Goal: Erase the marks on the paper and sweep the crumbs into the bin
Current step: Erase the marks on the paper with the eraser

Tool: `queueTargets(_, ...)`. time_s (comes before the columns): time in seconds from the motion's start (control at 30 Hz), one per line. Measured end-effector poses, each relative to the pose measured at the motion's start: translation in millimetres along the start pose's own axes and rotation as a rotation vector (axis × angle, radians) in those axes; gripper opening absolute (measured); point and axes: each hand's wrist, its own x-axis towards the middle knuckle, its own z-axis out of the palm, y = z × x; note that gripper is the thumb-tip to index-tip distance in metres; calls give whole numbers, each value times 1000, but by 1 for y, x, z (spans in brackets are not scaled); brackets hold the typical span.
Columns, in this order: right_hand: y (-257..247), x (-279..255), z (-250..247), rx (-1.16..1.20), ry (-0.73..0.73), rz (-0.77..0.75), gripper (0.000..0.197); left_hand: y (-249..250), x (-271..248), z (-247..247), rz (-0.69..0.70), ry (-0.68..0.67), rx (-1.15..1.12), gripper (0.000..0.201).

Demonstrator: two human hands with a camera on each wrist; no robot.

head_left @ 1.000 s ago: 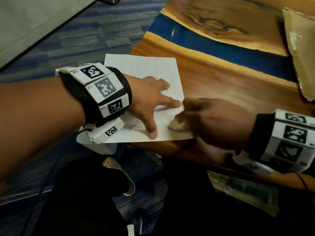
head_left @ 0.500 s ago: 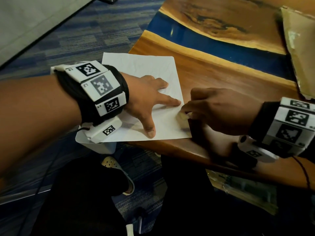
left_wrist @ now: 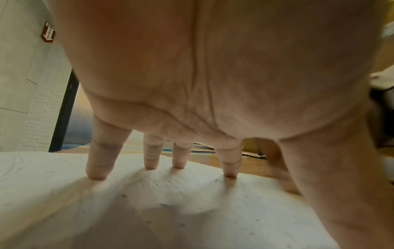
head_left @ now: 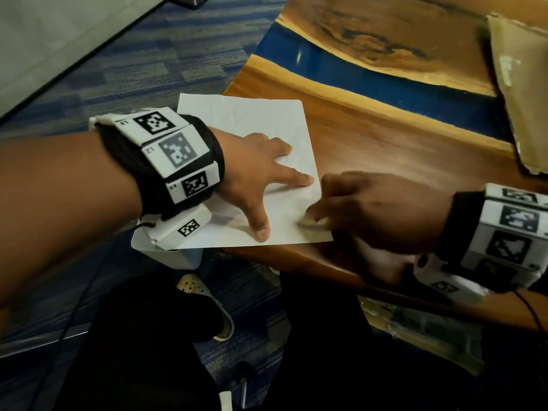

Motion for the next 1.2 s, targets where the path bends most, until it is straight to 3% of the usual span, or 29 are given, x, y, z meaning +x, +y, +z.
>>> queueTargets(0.1, 9, 1, -5, -18, 40, 99, 40, 0, 0, 1, 3, 0, -6, 119)
queueTargets(0.23, -7, -3, 5, -25, -35, -46, 42, -1, 0, 1, 3, 4, -2, 118)
queueTargets(0.37, 16, -2, -6, -55, 42, 134, 43, -1, 1, 2, 4, 3, -21, 117)
queueTargets(0.53, -4, -7, 5, -23, -44, -24, 49, -3, 1, 3, 9, 3, -26, 119)
queueTargets(0.7, 31, -9, -14, -144, 26, 319, 48, -4, -1, 8, 26, 18, -74, 117)
queueTargets(0.77, 14, -7, -15, -62, 65, 272, 49, -3, -1, 13, 37, 48, -120, 113)
queueTargets(0.87, -19, -4, -3, 26, 0, 117, 55, 3, 0, 20, 44, 123, -169, 112)
queueTargets(0.93, -17, -2, 0, 22, -48, 142, 61, 7, 1, 21, 41, 157, -163, 112)
queueTargets(1.07, 5, -6, -5, -68, 2, 316, 59, 9, -1, 21, 30, 162, -160, 112)
queueTargets(1.2, -25, 5, 2, -42, -79, 136, 60, 9, 0, 22, -1, 145, -116, 123)
